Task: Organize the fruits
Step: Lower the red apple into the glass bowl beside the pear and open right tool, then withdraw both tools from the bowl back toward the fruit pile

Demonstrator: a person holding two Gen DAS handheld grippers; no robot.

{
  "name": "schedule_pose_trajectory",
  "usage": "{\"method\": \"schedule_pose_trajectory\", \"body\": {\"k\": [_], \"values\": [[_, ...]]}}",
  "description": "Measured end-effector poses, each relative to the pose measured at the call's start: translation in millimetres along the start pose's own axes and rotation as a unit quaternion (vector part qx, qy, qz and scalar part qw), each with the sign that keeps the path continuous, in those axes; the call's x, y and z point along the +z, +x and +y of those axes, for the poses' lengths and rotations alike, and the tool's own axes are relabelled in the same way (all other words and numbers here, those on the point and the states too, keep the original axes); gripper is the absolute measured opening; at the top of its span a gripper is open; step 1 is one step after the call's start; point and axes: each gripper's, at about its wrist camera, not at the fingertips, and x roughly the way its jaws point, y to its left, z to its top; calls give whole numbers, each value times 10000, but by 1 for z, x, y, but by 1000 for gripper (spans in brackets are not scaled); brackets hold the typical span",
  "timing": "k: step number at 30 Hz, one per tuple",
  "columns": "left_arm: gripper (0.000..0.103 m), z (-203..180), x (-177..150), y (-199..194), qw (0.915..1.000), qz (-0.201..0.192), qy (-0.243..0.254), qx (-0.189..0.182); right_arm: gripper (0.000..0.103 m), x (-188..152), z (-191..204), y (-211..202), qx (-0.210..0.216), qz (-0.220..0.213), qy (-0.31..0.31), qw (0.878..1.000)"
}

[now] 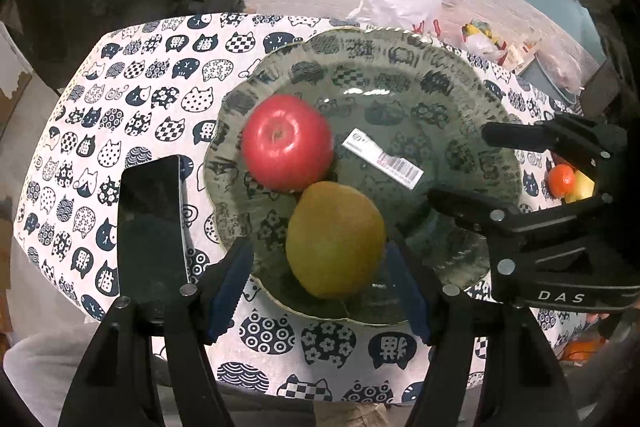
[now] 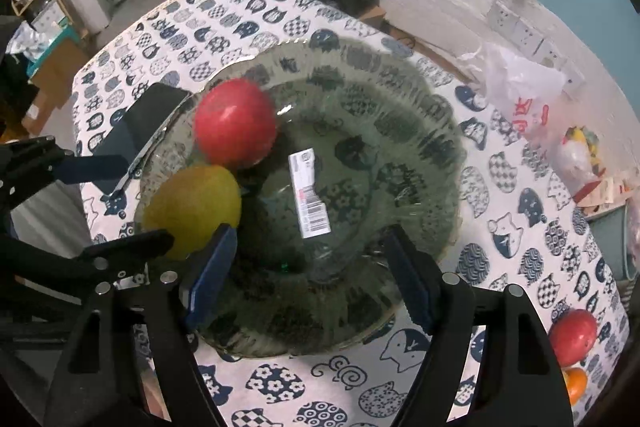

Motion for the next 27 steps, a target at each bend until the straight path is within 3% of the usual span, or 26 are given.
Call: {"method": "schedule_pose_trajectory", "body": {"k": [15, 27], "values": [[74, -24, 8, -22, 9991, -382, 35, -178, 78, -14, -27, -46, -98, -372, 396, 9985], [78, -70, 16, -28, 9982, -407, 236, -377, 78, -54, -81, -90, -412, -473, 1087, 9921]]}}
